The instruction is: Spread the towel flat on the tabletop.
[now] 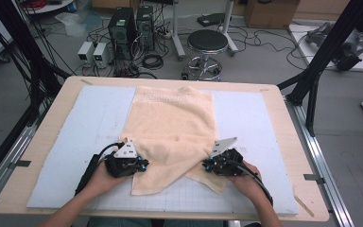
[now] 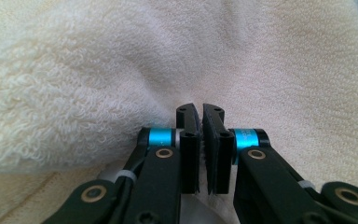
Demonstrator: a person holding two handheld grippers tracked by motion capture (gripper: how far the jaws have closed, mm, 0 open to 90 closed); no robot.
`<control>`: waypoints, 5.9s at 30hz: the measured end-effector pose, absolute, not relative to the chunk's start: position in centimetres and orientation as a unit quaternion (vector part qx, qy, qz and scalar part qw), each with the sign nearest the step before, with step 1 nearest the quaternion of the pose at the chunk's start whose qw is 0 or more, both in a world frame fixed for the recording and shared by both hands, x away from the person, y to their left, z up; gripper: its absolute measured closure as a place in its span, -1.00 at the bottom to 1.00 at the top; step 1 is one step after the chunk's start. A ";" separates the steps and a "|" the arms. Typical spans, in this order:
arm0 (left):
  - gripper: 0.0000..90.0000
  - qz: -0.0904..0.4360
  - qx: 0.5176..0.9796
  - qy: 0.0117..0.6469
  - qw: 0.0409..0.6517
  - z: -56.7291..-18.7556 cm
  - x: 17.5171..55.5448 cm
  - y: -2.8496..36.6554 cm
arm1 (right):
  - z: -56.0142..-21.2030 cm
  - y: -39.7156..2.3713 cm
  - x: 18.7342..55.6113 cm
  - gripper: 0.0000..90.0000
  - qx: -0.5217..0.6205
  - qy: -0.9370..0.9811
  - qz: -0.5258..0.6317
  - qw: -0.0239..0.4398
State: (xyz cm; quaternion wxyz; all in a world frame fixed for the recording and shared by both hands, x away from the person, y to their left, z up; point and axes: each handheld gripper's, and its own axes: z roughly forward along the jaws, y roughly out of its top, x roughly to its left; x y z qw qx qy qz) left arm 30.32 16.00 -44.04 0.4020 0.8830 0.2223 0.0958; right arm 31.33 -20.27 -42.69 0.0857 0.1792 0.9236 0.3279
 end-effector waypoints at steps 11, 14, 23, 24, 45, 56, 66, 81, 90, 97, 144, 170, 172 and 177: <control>0.92 0.116 0.867 0.222 0.431 -40.1 28.0 18.9 | -39.6 -20.9 29.3 0.89 0.164 0.910 0.375 0.067; 0.92 0.127 0.859 0.219 0.445 -38.5 26.5 20.0 | -38.3 -20.6 27.9 0.89 0.145 0.908 0.385 0.073; 0.92 0.144 0.854 0.209 0.454 -35.1 19.6 23.7 | -34.8 -18.7 21.5 0.86 0.080 0.913 0.396 0.055; 0.91 0.141 0.854 0.208 0.456 -34.8 18.8 24.1 | -34.4 -18.6 20.7 0.80 0.072 0.912 0.401 0.046; 0.26 0.101 0.867 0.239 0.425 -42.4 28.8 22.2 | -42.1 -18.6 30.3 0.34 0.145 0.928 0.338 0.057; 0.88 0.078 0.881 0.245 0.398 -43.8 29.3 21.4 | -43.0 -18.8 31.2 0.88 0.147 0.929 0.339 0.014; 0.91 0.084 0.880 0.201 0.422 -40.8 23.0 22.5 | -40.4 -19.6 26.6 0.88 0.117 0.919 0.376 0.014; 0.41 0.101 0.868 0.209 0.439 -40.3 21.9 23.5 | -38.9 -20.5 24.6 0.37 0.130 0.919 0.365 0.075; 0.34 0.140 0.866 0.285 0.387 -43.1 29.9 22.2 | -42.3 -21.4 32.2 0.25 0.235 0.914 0.310 0.110; 0.62 0.128 0.849 0.330 0.392 -44.0 32.2 22.7 | -43.2 -22.5 34.4 0.74 0.273 0.896 0.345 0.063; 0.91 0.157 0.847 0.298 0.410 -42.5 31.5 21.2 | -40.7 -18.7 32.1 0.88 0.181 0.920 0.339 0.084; 0.88 0.079 0.897 0.194 0.390 -43.6 25.8 23.2 | -42.7 -19.2 27.3 0.90 0.138 0.937 0.321 0.024; 0.90 0.069 0.902 0.184 0.385 -43.2 24.8 23.2 | -42.5 -19.3 26.8 0.91 0.131 0.937 0.325 0.006; 0.90 0.051 0.896 0.157 0.412 -41.2 19.4 24.2 | -41.0 -20.0 23.0 0.88 0.107 0.928 0.357 -0.017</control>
